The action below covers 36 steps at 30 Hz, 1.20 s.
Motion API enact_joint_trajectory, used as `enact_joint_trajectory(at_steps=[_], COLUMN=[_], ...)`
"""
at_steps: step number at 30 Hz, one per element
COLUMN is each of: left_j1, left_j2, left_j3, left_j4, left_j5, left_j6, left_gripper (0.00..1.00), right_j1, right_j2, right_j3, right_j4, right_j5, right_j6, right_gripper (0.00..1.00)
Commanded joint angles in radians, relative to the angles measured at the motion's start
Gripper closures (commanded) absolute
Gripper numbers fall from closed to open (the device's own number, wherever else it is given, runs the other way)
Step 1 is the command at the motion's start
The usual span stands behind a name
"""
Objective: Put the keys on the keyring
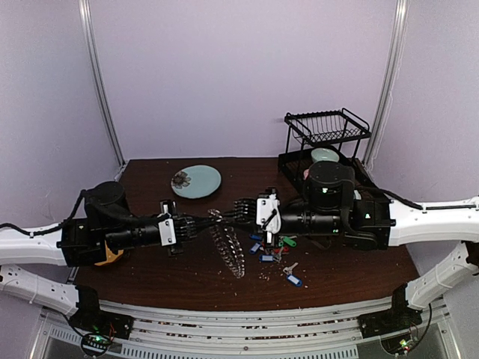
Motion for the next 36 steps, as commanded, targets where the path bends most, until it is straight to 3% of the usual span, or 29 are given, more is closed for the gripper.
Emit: enact_joint_trajectory(at_steps=[1,8,11,15,18,21,23,29,32,36], left_j1=[-0.006,-0.006,-0.007,-0.006,-0.006,-0.006,-0.006,-0.007,-0.007,-0.006], left_j2=[-0.011,-0.011,-0.009,-0.006,-0.005,0.000,0.003,0.014,0.022,0.031], left_j3=[0.040,0.042,0.043,0.043,0.030,0.008,-0.010,-0.042,-0.048,-0.046], left_j4=[0.061,0.061,0.061,0.068,0.113,0.166,0.206,0.290,0.292,0.303], left_j5=[0.019,0.020,0.022,0.027,0.023,0.025,0.016,0.017,0.027,0.015], left_j6=[0.005,-0.001,-0.002,-0.019,-0.062,-0.120,-0.156,-0.238,-0.259,-0.292], left_gripper=[1.00,1.00,1.00,1.00,1.00,0.83,0.77,0.85,0.80,0.81], right_j1=[0.009,0.011,0.011,0.012,0.013,0.011,0.010,0.013,0.013,0.014], right_j2=[0.015,0.010,0.008,0.005,-0.008,-0.027,-0.031,-0.021,-0.017,-0.010], right_j3=[0.030,0.029,0.034,0.029,0.003,-0.047,-0.080,-0.155,-0.179,-0.193], right_j4=[-0.035,-0.072,-0.085,-0.065,0.028,0.183,0.282,0.502,0.588,0.635], right_j5=[0.040,0.076,0.077,0.078,0.064,0.017,-0.020,-0.075,-0.073,-0.074], right_j6=[-0.023,-0.064,-0.068,-0.049,0.005,0.095,0.158,0.320,0.377,0.409], right_gripper=[0.90,0.89,0.99,1.00,1.00,1.00,1.00,1.00,1.00,1.00])
